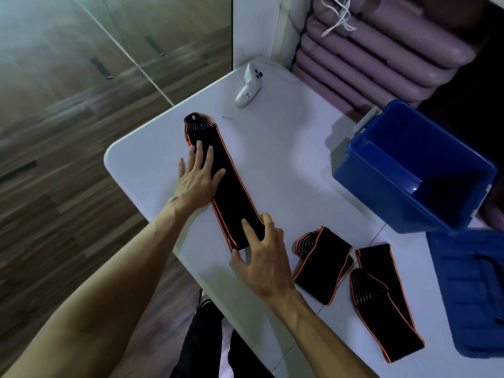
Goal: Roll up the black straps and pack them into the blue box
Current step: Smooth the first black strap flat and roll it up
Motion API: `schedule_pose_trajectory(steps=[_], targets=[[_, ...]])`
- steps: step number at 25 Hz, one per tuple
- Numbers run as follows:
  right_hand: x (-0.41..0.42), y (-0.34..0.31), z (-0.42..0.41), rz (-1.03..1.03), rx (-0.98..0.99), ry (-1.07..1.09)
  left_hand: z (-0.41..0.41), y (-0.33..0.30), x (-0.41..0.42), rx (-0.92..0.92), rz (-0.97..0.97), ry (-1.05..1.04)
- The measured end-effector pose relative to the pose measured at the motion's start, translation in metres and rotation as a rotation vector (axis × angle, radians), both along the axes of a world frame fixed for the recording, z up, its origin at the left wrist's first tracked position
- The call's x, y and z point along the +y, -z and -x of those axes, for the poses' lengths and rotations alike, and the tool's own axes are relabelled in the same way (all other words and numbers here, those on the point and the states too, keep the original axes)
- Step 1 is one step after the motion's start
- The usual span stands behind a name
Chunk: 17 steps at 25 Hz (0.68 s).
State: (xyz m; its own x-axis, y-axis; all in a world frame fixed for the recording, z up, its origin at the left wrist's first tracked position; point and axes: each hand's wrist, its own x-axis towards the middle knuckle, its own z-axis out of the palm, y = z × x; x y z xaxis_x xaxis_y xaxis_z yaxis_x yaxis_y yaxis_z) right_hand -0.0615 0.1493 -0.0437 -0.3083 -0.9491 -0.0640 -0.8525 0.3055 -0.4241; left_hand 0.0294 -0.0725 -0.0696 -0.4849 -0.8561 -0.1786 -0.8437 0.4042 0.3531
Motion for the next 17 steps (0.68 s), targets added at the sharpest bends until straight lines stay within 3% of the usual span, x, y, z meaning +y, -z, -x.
schedule_pose_trajectory(steps=[6, 12, 15, 17], targets=[[-0.009, 0.003, -0.011, -0.026, 0.083, 0.086, -0.001, 0.003, -0.005, -0.019, 0.031, -0.026], [-0.003, 0.008, -0.003, -0.003, 0.056, 0.01, 0.001, -0.006, 0.004, -0.012, 0.119, -0.043], [0.0, 0.009, 0.006, 0.003, 0.018, -0.043, -0.009, -0.009, 0.045, 0.144, 0.251, 0.114], [0.003, 0.008, 0.015, -0.008, -0.02, -0.109, -0.023, -0.002, 0.075, 0.127, 0.203, 0.21]])
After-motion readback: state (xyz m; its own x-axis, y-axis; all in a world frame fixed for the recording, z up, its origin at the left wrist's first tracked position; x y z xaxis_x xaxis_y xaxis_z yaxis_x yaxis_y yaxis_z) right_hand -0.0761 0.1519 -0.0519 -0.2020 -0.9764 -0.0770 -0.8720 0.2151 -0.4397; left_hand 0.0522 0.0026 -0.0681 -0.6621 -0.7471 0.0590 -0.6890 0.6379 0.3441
